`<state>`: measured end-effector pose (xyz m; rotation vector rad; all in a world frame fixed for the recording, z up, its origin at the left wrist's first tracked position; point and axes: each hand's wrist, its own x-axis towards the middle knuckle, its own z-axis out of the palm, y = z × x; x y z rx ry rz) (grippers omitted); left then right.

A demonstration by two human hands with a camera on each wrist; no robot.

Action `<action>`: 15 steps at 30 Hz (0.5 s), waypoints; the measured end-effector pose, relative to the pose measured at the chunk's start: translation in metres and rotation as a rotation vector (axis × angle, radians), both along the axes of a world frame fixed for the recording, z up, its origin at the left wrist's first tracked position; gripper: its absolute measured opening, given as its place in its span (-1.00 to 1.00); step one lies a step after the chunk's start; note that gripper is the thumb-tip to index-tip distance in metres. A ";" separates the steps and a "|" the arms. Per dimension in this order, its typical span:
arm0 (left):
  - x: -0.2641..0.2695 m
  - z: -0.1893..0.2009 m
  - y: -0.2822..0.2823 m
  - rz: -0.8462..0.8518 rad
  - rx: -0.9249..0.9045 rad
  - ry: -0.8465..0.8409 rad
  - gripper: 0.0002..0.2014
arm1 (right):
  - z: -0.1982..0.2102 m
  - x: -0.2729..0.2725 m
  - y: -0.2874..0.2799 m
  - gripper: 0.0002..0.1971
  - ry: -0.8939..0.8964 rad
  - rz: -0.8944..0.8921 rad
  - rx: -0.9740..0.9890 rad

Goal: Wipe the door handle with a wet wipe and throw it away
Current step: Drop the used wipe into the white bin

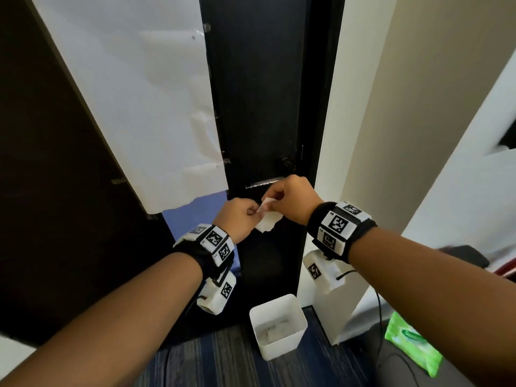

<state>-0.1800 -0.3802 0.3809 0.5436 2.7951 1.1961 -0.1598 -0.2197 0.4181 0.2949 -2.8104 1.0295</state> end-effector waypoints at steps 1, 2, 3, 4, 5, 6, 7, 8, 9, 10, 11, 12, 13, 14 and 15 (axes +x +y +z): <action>0.002 -0.008 0.000 -0.003 -0.020 -0.006 -0.83 | -0.010 0.000 0.001 -0.85 -0.009 -0.009 0.012; 0.004 -0.018 0.000 -0.002 -0.038 -0.014 -0.86 | -0.021 0.000 0.002 -0.85 -0.019 -0.015 0.015; 0.006 -0.026 0.000 0.000 -0.057 -0.017 -0.86 | -0.030 0.000 0.002 -0.85 -0.028 -0.018 0.022; 0.007 -0.032 0.000 -0.002 -0.071 -0.021 -0.84 | -0.036 0.001 0.003 -0.85 -0.042 -0.017 0.036; 0.008 -0.041 0.000 0.002 -0.082 -0.037 -0.82 | -0.046 0.001 0.004 -0.85 -0.065 -0.012 0.048; 0.007 -0.052 0.001 0.014 -0.087 -0.055 -0.80 | -0.057 0.000 0.005 -0.85 -0.091 -0.006 0.056; 0.008 -0.063 0.002 0.031 -0.099 -0.078 -0.78 | -0.069 0.000 0.006 -0.86 -0.120 0.001 0.063; 0.008 -0.076 0.002 0.048 -0.108 -0.100 -0.77 | -0.083 -0.001 0.008 -0.85 -0.150 0.009 0.072; 0.009 -0.088 0.003 0.068 -0.118 -0.116 -0.77 | -0.097 0.000 0.010 -0.85 -0.181 0.017 0.087; 0.009 -0.103 0.004 0.085 -0.131 -0.124 -0.77 | -0.111 -0.001 0.012 -0.85 -0.211 0.027 0.104; 0.010 -0.118 0.007 0.105 -0.145 -0.131 -0.78 | -0.128 -0.002 0.015 -0.85 -0.236 0.041 0.119; 0.012 -0.134 0.009 0.118 -0.155 -0.135 -0.78 | -0.144 -0.002 0.017 -0.85 -0.256 0.052 0.131; 0.013 -0.149 0.010 0.125 -0.163 -0.141 -0.79 | -0.159 -0.002 0.019 -0.86 -0.274 0.060 0.139; 0.015 -0.167 0.011 0.130 -0.170 -0.156 -0.80 | -0.177 -0.003 0.021 -0.87 -0.297 0.068 0.144; 0.016 -0.186 0.012 0.136 -0.182 -0.175 -0.82 | -0.197 -0.004 0.022 -0.88 -0.323 0.074 0.150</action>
